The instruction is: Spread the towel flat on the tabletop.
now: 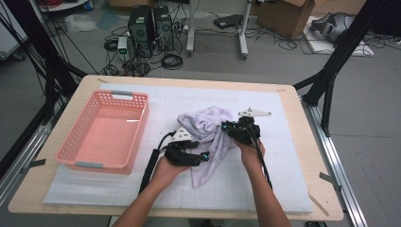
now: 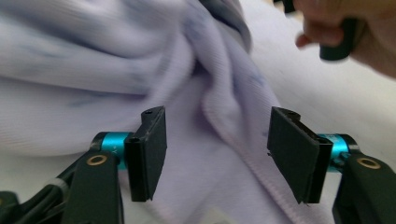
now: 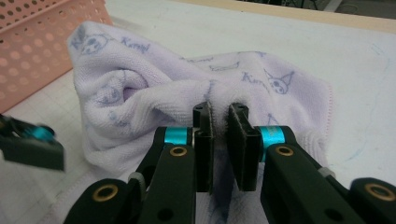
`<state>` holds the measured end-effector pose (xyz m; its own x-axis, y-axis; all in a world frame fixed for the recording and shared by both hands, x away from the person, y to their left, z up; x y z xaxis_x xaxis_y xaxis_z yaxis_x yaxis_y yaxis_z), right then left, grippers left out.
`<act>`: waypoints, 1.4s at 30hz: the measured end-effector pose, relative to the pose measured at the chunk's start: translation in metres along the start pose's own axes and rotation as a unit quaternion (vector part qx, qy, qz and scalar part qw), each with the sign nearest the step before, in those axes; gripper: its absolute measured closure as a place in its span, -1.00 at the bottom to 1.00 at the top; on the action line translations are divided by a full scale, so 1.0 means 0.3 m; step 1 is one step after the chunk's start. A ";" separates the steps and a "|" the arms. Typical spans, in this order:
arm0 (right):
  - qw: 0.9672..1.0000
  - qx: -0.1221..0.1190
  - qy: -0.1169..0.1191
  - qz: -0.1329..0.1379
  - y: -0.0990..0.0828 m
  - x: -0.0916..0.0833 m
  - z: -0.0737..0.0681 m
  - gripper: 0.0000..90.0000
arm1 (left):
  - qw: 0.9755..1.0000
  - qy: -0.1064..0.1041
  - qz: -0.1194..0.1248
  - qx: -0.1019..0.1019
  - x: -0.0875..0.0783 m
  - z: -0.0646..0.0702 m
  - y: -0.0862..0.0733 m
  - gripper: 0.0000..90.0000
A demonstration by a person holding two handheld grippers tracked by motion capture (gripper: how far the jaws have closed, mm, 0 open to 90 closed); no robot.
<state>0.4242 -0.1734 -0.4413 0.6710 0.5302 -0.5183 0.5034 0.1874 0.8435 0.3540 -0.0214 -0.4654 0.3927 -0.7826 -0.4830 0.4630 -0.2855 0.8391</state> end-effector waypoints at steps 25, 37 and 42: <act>1.000 -0.015 -0.017 -0.018 -0.177 -0.201 0.117 0.24 | 0.997 -0.004 0.074 0.018 -0.010 0.032 0.084 0.99; 0.999 -0.005 -0.011 -0.033 -0.185 -0.156 0.132 0.91 | 0.999 0.012 -0.021 0.022 0.063 0.049 0.018 -0.20; 1.000 0.007 -0.006 0.005 -0.118 -0.207 0.140 0.92 | 0.996 0.023 -0.069 0.053 0.162 0.098 -0.011 -0.19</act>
<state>0.3875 -0.2477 -0.4447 0.6819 0.5222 -0.5122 0.5052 0.1703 0.8460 0.3481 -0.0747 -0.4843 0.3680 -0.7060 -0.6050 0.4294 -0.4481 0.7841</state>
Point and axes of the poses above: each handheld gripper's, and its own axes: x roughly forward along the jaws, y roughly out of its top, z roughly to its right, the point moved 7 cm from there along x, roughly forward along the jaws, and after that the axes turned 3 degrees about -y, right-handed, at the moved point
